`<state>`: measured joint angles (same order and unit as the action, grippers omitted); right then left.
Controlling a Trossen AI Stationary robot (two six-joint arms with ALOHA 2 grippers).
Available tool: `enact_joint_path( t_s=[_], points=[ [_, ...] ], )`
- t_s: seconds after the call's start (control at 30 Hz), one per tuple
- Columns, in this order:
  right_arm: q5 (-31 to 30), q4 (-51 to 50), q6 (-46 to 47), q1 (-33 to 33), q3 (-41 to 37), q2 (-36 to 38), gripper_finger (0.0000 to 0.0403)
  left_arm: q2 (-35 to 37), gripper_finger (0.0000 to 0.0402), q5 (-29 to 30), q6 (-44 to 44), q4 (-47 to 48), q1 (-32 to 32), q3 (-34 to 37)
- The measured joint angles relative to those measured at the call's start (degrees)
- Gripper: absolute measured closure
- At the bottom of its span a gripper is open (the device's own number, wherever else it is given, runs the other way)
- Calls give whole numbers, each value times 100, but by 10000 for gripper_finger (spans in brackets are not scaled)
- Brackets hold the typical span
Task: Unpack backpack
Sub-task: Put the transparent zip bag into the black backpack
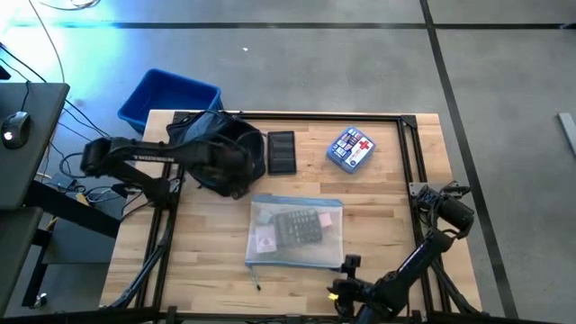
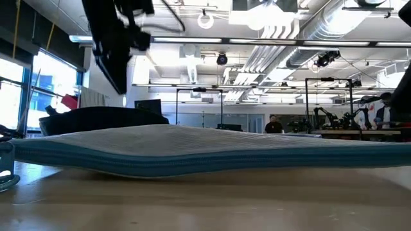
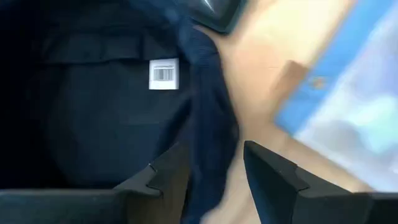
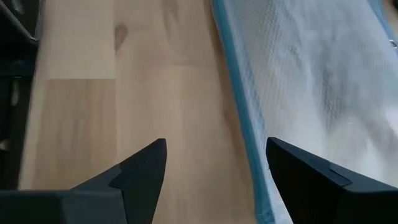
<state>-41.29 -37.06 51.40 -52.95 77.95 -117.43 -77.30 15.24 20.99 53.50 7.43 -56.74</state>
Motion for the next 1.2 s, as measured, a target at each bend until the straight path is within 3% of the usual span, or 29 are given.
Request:
enact_joint_path(
  t_s=[0.1, 0.3, 0.4, 0.6, 0.8, 1.07, 1.2],
  points=[
    [-2, 97, -1, -22, 0, 0, 143, -50, 261, -116, -243, -538, 375, 506],
    [38, 305, -94, -26, 0, 2, 143, -194, 270, -2159, -392, -1580, 401, 1157],
    [36, 447, -342, -32, 1, 2, 143, -194, 278, -2662, -53, -1707, -84, 1254],
    [-67, 981, -1276, -33, 173, 2, 144, -171, 286, -2274, 376, -1799, -1272, 1256],
    [-299, 2115, -3201, 272, 256, 15, 144, -159, 287, -1341, 744, -2049, -2040, 1256],
    [859, 994, -4448, 926, 254, 15, 144, -165, 287, -699, 748, -2641, -2445, 1256],
    [964, 637, -4588, 945, 254, 13, 144, -166, 287, -491, 787, -2815, -2537, 1254]
  ],
)
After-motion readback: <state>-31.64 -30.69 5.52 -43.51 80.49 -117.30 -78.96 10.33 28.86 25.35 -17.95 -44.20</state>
